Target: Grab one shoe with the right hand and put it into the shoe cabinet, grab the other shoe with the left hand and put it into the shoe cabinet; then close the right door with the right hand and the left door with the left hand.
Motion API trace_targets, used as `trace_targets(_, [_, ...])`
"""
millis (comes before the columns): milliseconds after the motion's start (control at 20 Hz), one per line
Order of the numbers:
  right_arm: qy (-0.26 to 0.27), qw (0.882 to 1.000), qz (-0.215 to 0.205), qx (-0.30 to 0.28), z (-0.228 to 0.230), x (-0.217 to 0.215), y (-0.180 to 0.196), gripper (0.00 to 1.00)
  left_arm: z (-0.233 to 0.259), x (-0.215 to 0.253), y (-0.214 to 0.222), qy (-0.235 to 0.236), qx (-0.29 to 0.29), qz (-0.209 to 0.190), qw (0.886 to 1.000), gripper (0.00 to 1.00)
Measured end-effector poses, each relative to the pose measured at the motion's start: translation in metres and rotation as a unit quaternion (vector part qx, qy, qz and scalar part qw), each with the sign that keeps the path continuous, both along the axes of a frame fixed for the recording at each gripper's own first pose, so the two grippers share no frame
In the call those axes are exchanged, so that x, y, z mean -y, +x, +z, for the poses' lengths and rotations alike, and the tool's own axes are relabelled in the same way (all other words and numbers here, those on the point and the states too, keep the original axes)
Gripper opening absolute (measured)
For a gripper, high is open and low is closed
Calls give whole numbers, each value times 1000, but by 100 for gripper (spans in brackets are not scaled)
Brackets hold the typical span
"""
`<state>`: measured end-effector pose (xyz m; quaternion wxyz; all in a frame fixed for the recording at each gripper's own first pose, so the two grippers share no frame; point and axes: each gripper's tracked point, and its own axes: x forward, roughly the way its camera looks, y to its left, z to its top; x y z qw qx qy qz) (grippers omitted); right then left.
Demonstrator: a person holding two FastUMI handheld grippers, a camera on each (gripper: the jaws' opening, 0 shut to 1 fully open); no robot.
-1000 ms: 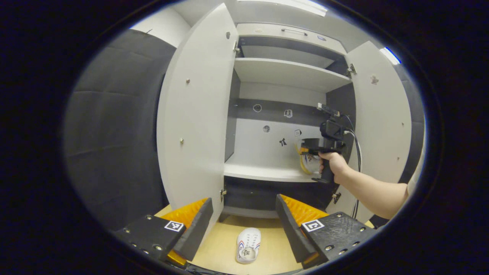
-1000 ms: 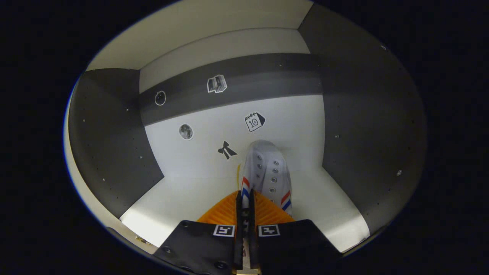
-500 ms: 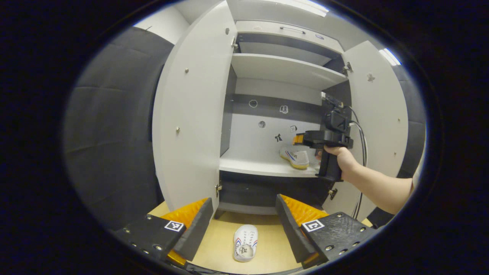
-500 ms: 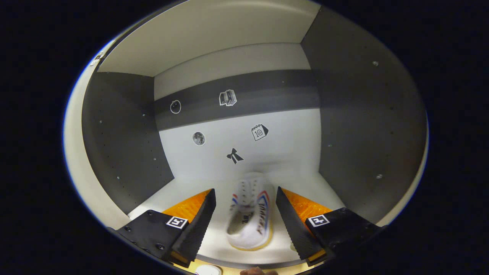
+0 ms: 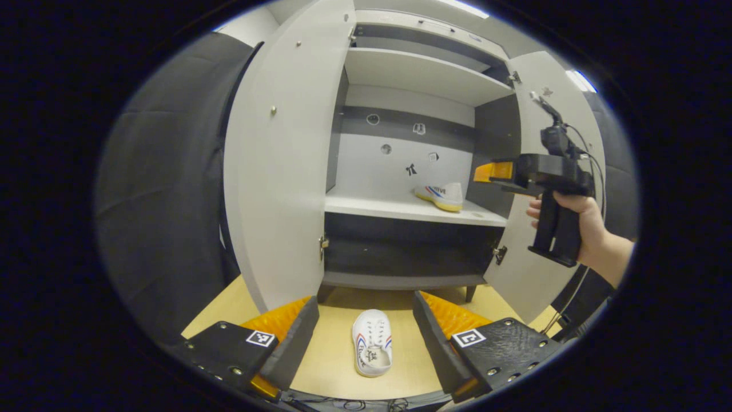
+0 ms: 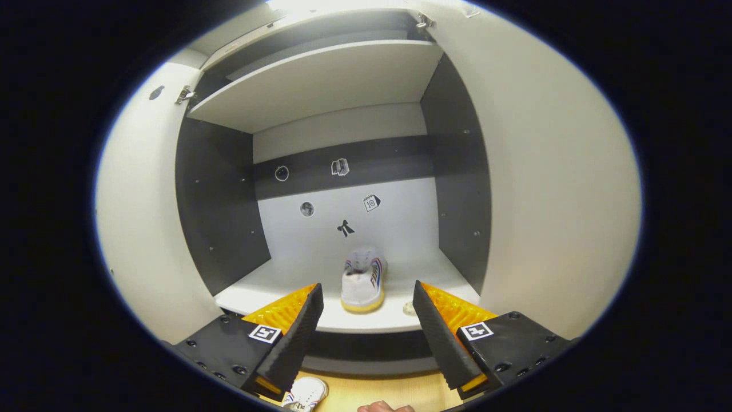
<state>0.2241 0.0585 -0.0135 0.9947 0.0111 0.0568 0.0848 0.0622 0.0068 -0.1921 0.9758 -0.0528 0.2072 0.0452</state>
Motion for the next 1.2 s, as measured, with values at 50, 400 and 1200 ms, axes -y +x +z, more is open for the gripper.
trace_targets(50, [-10,1000,-1,-3,-9,4,-16,98,-13,1,2,1,-13,-10,1000,96])
trace_targets(400, [-67,995,-19,-64,-81,37,-111,98,-116,24,19,-15,-113,-64,991,96])
trace_targets(1200, [-75,961,-180,-196,-149,165,-290,99,-278,8,51,48,-244,-122,961,94])
